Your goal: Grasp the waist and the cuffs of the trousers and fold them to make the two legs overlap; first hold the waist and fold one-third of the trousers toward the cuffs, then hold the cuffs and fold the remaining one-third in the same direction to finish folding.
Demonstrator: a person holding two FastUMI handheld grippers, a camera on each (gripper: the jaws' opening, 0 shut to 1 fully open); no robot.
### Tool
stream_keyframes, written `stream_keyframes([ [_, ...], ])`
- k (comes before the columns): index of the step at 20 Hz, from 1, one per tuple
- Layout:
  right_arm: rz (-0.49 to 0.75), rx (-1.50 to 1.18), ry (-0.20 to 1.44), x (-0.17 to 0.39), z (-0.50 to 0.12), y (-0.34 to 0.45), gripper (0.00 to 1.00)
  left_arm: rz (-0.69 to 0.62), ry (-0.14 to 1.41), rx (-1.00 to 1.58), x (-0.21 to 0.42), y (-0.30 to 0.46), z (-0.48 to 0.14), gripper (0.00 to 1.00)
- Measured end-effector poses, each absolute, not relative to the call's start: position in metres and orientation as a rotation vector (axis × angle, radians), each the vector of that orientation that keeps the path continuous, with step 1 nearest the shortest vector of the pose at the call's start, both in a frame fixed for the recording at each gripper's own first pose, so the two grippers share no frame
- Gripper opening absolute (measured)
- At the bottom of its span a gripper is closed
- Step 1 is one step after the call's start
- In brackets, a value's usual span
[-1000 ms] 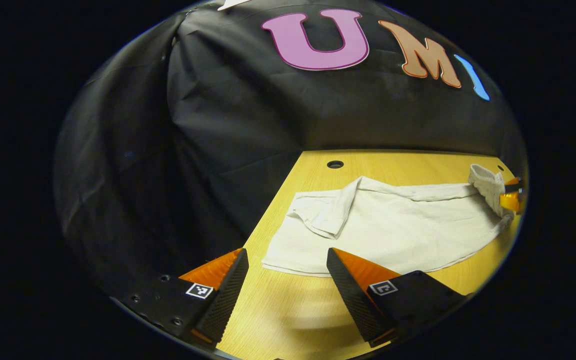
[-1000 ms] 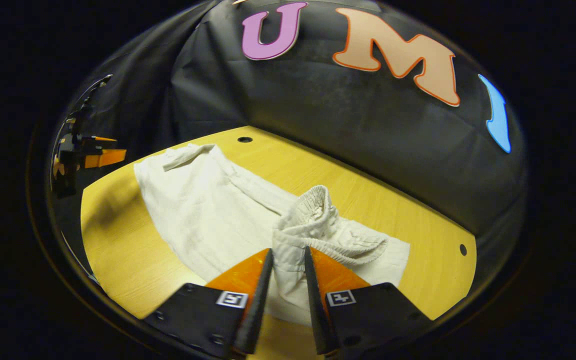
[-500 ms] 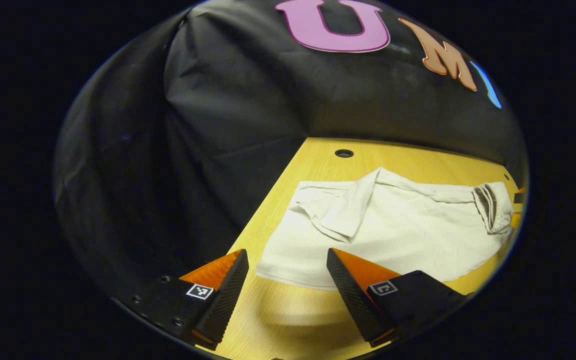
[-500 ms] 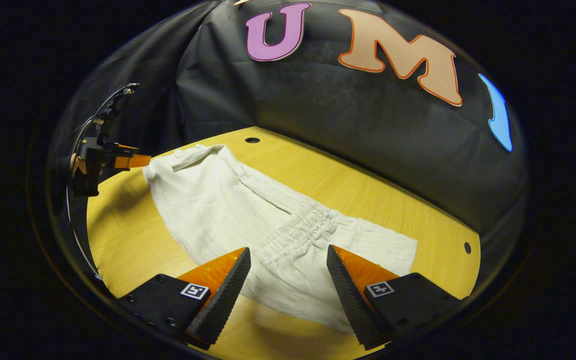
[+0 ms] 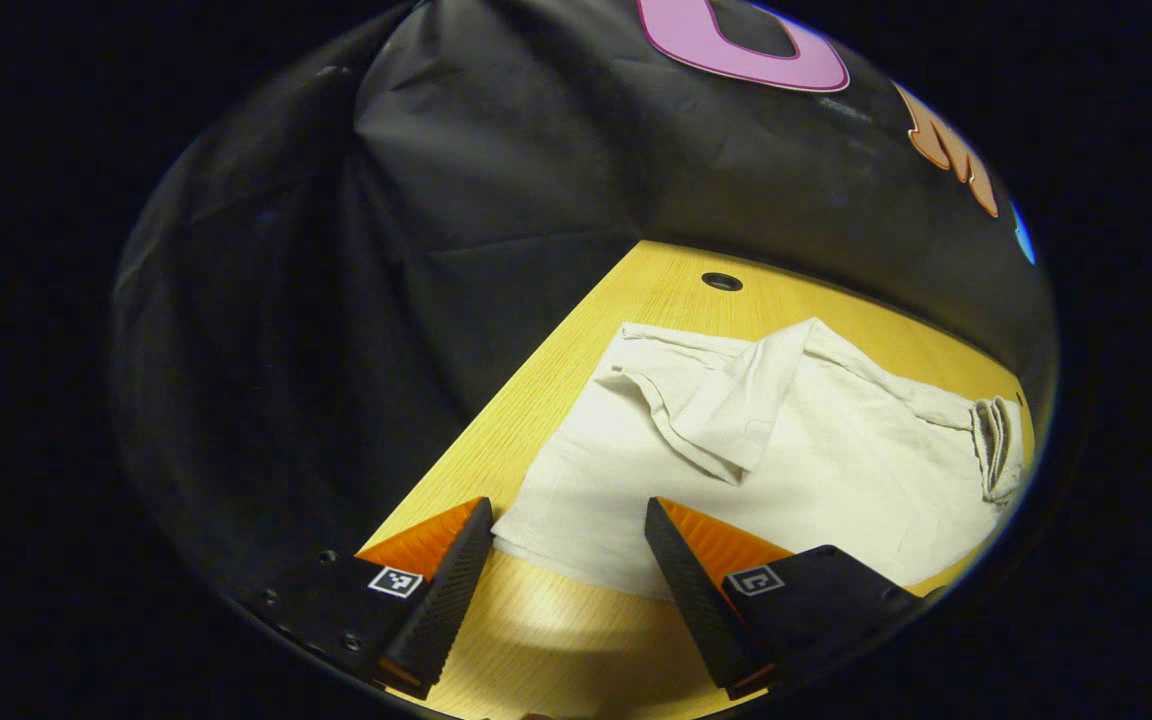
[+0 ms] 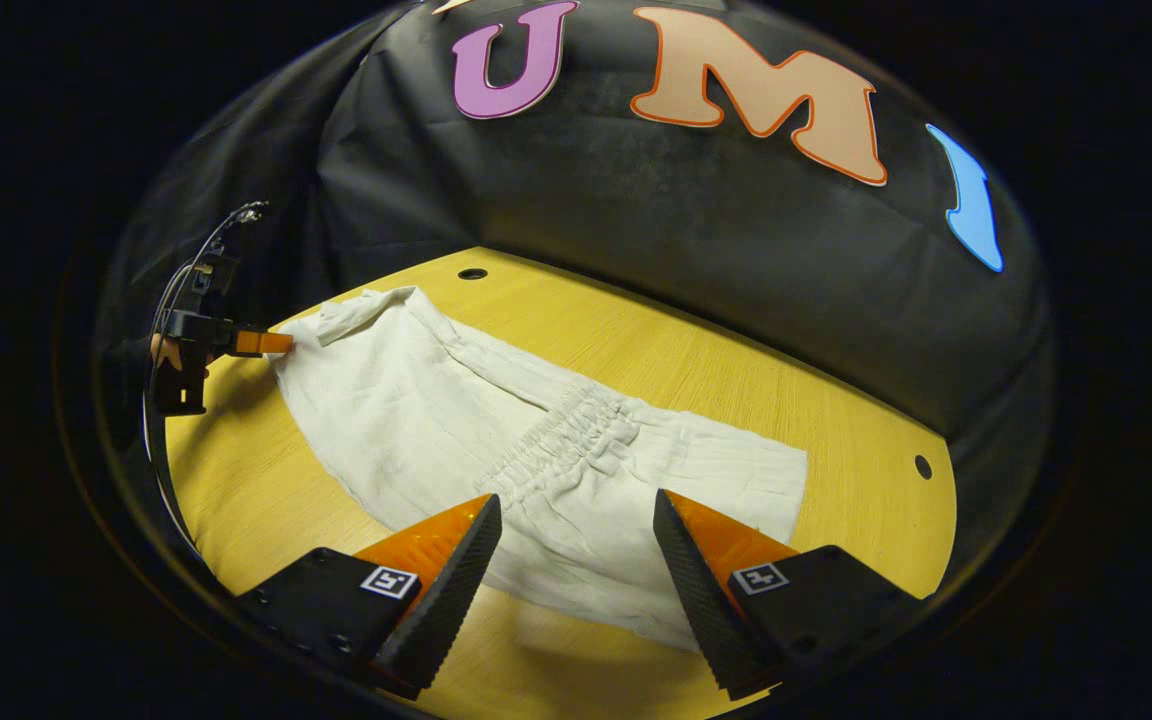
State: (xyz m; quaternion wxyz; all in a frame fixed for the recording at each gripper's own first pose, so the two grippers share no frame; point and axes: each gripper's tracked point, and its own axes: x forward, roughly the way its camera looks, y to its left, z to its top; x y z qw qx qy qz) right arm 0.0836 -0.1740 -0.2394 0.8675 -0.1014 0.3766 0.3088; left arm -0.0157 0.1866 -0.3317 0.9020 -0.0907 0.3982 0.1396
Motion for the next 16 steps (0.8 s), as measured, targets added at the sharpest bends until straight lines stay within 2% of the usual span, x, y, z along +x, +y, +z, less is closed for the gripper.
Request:
stream_keyframes([
  [2,0.638,-0.206,0.789,0.083,-0.238,-0.177,0.98,0.285,0.817,-0.199,-0.016,0.185,-0.332,0.93],
  [3,0.633,-0.204,0.789,0.084,-0.238,-0.180,0.98,0.278,0.811,-0.206,-0.015,0.184,-0.334,0.89],
  [4,0.629,-0.203,0.788,0.085,-0.238,-0.184,0.98,0.274,0.810,-0.211,-0.014,0.179,-0.332,0.67],
  [5,0.625,-0.202,0.786,0.087,-0.237,-0.191,0.98,0.272,0.805,-0.215,-0.013,0.174,-0.328,0.53],
  [6,0.621,-0.201,0.785,0.088,-0.237,-0.197,0.98,0.261,0.792,-0.227,-0.009,0.169,-0.325,0.32],
  [7,0.614,-0.199,0.786,0.088,-0.235,-0.202,0.98,0.263,0.782,-0.241,-0.007,0.166,-0.322,0.24],
  [8,0.608,-0.193,0.787,0.086,-0.234,-0.205,0.98,0.268,0.782,-0.261,-0.006,0.166,-0.322,0.08],
  [9,0.602,-0.191,0.787,0.086,-0.232,-0.209,0.98,0.276,0.785,-0.281,-0.005,0.166,-0.321,0.02],
  [12,0.585,-0.186,0.774,0.089,-0.226,-0.224,0.98,0.310,0.759,-0.352,0.002,0.169,-0.305,0.00],
  [16,0.569,-0.169,0.749,0.091,-0.213,-0.243,0.98,0.255,0.659,-0.321,0.024,0.155,-0.250,0.00],
])
